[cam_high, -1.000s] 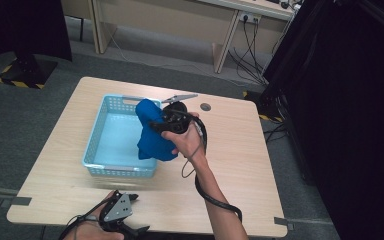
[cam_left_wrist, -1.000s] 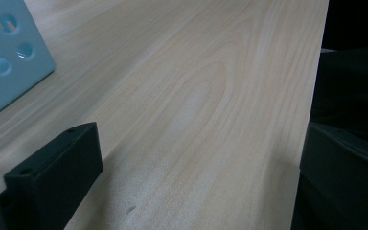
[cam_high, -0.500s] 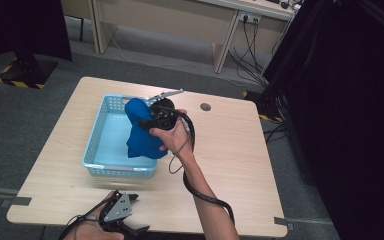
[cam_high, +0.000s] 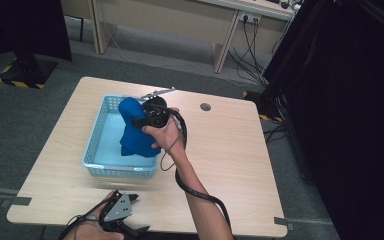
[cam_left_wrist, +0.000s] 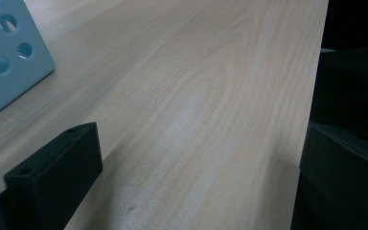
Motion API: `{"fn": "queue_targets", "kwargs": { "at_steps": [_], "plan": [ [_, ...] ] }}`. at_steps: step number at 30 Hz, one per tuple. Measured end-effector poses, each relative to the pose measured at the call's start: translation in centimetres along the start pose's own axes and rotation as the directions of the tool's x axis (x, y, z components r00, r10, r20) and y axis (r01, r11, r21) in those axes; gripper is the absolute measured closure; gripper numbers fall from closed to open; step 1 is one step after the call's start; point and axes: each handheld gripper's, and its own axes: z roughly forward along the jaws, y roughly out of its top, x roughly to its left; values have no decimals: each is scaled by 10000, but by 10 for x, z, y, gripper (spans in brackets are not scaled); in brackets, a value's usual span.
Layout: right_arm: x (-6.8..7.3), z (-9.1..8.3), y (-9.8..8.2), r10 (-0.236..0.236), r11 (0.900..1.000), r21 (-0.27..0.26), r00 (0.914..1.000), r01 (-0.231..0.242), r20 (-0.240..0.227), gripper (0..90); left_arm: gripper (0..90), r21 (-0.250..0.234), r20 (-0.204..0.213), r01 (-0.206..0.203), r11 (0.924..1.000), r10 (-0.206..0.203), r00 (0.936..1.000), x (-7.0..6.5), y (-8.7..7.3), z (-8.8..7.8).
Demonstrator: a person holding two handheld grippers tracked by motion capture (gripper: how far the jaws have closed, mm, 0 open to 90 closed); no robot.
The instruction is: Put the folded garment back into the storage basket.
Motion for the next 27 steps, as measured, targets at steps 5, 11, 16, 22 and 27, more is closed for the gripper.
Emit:
{"fn": "queue_targets", "kwargs": {
  "at_steps": [5, 11, 16, 22, 27],
  "plan": [
    [3, 10, 2, 27, 10000, 68, 10000, -27, -23, 588, 0, 1, 3, -6, 10000, 6, 10000, 0, 0, 0],
    [3, 18, 3, 103, 9998, 142, 9999, -103, -30, 589, 0, 2, 4, -10, 10000, 10, 10000, 0, 0, 0],
    [3, 21, 4, 166, 9997, 176, 9999, -166, 0, 588, 0, 0, 3, -8, 10000, 8, 10000, 0, 0, 0],
    [4, 30, 5, 247, 9993, 274, 9997, -246, -9, 589, 0, -3, 2, -6, 10000, 6, 10000, 0, 0, 0],
    [4, 35, 4, 312, 9989, 348, 9995, -312, 16, 589, 0, 2, 3, -12, 10000, 12, 10000, 0, 0, 0]
  ]
}}
